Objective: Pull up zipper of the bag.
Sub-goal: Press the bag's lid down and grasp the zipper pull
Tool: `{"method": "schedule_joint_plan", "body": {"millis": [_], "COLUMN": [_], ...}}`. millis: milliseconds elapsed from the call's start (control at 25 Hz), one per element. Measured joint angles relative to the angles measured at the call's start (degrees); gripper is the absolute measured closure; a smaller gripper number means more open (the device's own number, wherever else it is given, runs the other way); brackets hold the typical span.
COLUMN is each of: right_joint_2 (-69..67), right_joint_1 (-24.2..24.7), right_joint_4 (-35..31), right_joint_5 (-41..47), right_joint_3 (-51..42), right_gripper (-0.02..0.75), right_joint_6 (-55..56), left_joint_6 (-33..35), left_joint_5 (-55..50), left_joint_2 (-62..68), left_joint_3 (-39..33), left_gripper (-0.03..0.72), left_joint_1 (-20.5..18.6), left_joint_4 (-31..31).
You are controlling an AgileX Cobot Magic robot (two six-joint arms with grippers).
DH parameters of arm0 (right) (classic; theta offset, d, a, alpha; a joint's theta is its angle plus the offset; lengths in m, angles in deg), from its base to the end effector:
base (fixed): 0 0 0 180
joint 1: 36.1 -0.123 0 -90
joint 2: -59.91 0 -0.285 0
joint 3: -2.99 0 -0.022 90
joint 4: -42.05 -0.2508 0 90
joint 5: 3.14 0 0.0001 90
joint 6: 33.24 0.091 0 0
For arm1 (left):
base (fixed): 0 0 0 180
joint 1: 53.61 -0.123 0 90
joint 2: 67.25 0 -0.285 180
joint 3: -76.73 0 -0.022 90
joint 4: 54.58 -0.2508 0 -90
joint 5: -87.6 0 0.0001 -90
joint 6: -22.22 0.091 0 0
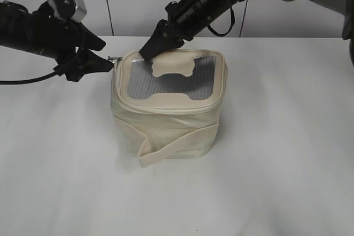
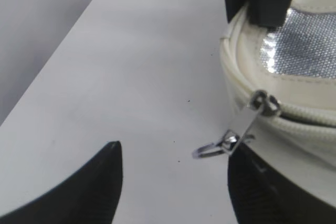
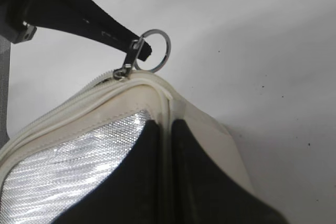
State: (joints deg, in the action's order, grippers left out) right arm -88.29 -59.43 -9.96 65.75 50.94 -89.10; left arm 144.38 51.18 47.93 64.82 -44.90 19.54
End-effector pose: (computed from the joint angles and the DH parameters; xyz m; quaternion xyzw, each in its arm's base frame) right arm 0.4471 0.2657 0.1929 -0.4789 0.7650 0.3814 0.1999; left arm 0.3717 -0.1096 0.1913 0.5401 0.7182 -0.1368 0.4170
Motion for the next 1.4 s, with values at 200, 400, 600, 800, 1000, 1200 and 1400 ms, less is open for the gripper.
{"method": "schedule_joint_plan", "body": {"millis": [200, 400, 600, 800, 1000, 1200, 1400], "right_joint_2": [0.0, 0.0, 0.0, 0.0, 0.0, 0.0, 0.0], "right_joint_1": [0.0, 0.0, 0.0, 0.0, 0.0, 0.0, 0.0], "right_joint_4": [0.0, 0.0, 0.0, 0.0, 0.0, 0.0, 0.0], "right_joint_5": [0.1, 0.1, 0.1, 0.1, 0.1, 0.0, -0.1], "right_joint_3": [0.0, 0.0, 0.0, 0.0, 0.0, 0.0, 0.0], "right_gripper": [0.692, 0.692, 0.692, 0.692, 0.694, 0.694, 0.694], "right_joint_6": [0.0, 0.1, 0.2, 0.2, 0.2, 0.2, 0.4], "left_joint_6": [0.0, 0.0, 0.0, -0.1, -3.4, -10.4, -14.1], "left_joint_5": [1.3, 2.4, 3.6, 4.8, 5.4, 4.8, 4.4], "left_joint_2": [0.1, 0.6, 1.0, 1.0, 0.8, -0.4, -1.4], "left_joint_3": [0.0, 0.0, 0.2, 0.5, 0.5, 0.5, 0.5], "left_gripper": [0.211, 0.269, 0.561, 0.691, 0.697, 0.697, 0.697], "left_joint_1": [1.4, 2.5, 3.5, 3.6, 3.6, 3.6, 3.6], "left_joint_4": [-1.8, -2.2, -4.2, -7.6, -11.6, -17.5, -21.2]}}
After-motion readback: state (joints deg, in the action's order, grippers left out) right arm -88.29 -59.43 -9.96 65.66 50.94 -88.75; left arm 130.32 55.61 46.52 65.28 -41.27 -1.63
